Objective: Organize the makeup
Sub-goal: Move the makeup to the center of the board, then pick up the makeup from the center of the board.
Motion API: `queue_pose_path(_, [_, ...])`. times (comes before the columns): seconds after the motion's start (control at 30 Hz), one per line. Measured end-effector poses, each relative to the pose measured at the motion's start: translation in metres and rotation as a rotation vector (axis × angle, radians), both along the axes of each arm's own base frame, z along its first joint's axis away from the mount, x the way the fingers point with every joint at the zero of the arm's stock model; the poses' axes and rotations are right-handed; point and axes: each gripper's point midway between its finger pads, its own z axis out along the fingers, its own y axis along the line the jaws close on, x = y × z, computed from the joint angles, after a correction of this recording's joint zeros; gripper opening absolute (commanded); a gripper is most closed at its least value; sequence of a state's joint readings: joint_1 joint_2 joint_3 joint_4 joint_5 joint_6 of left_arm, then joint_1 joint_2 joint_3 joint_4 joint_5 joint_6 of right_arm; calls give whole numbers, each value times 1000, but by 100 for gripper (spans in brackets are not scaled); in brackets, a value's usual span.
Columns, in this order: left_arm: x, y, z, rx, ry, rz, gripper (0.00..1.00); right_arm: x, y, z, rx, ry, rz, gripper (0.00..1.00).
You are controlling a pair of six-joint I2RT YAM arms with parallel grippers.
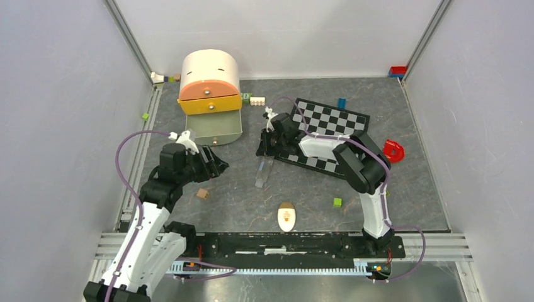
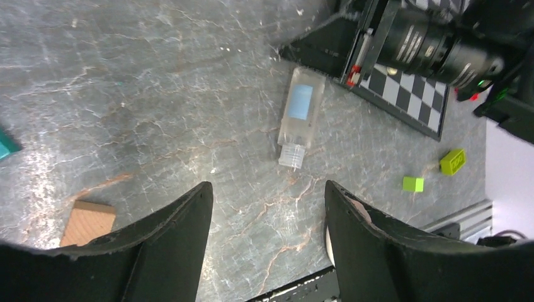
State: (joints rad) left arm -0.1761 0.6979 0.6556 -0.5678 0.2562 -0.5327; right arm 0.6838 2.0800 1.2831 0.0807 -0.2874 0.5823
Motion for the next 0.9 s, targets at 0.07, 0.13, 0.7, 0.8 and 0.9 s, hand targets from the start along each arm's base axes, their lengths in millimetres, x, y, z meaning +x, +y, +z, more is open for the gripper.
queue_pose_path(0.07, [-4, -10, -1, 12, -1, -43, 72, 3, -3, 10, -29, -32, -14, 19])
queue_pose_path(0.13, [-9, -24, -4, 30, 3, -97, 72, 15, -11, 27, -65, -79, -43, 20])
queue_pose_path(0.7, [-4, -102, -61, 239, 90, -292, 73, -22, -155, 177, -103, -437, -324, 27])
queue_pose_path(0.8, [5, -110, -62, 267, 73, -284, 73, -45, -171, 160, -135, -410, -318, 27])
queue_pose_path(0.9, [19, -112, -68, 310, 61, -258, 73, -67, -187, 149, -149, -398, -314, 27])
